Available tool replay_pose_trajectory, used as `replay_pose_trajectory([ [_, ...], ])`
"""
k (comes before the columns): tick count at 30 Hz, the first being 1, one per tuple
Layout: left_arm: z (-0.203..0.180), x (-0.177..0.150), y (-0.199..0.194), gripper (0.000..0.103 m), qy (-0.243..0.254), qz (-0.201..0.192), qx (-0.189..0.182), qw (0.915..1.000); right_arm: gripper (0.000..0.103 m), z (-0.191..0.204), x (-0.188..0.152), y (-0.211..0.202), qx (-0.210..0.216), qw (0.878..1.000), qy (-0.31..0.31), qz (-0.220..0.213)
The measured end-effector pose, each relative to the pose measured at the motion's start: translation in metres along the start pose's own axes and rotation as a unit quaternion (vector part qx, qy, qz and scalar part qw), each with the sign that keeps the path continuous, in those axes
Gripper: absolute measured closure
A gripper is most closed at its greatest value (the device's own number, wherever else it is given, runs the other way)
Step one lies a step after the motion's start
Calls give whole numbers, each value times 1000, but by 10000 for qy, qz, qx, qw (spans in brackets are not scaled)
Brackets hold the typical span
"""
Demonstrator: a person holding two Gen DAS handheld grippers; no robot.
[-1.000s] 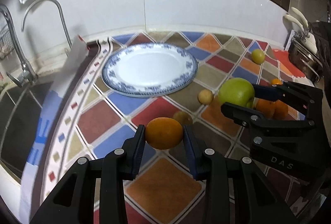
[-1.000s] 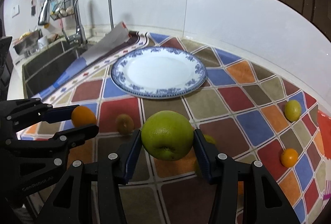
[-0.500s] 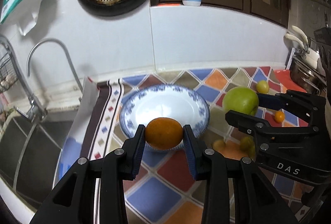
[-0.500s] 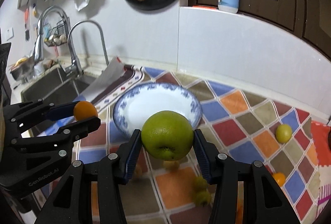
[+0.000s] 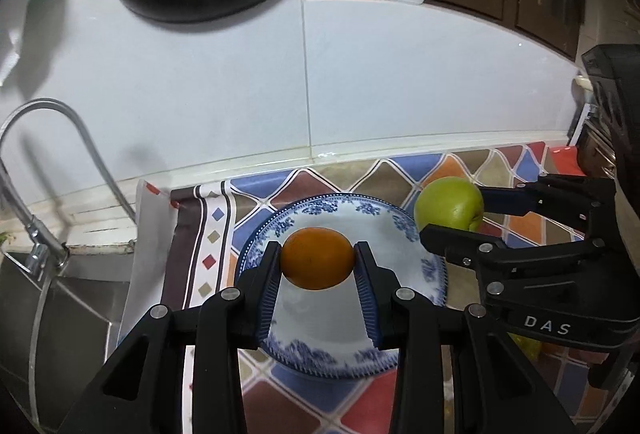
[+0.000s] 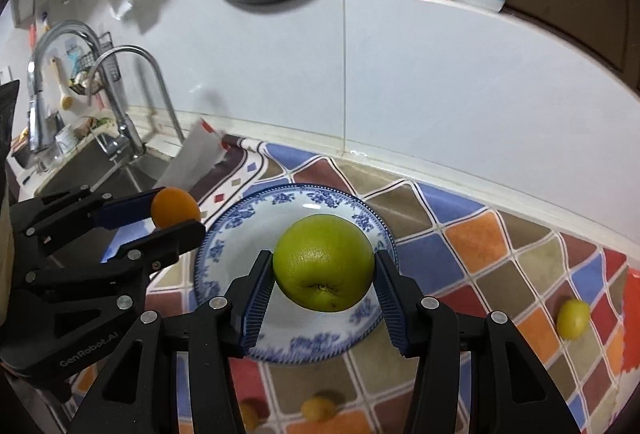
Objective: Organize fruits
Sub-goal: 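Carry both fruits over the plate and open both tools to release them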
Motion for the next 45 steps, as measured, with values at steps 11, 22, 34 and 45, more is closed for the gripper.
replay_pose_trajectory([
  [11,21,24,77,67,-48,526,-36,9986,52,-17,32,81,72,9973,-262,684],
  [22,26,25,122,67,-70,956,-152,9953,52,-26,41,130,196,9929,-333,1124],
  [34,21,21,124,61,-93,963,-155,9952,52,-25,42,137,226,9920,-391,1180],
  [45,20,16,59,42,-219,318,282,9989,48,-21,36,88,-38,9972,-307,677],
])
Point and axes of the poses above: each gripper's, at about its wrist camera, not at the fingertips, and y roughly the way its jaws point, z to its left, x to its top, the point moved 2 cm from there along y, roughly the way its jaws point, and after that the axes turned 11 degrees about z, right-handed, at the moved point
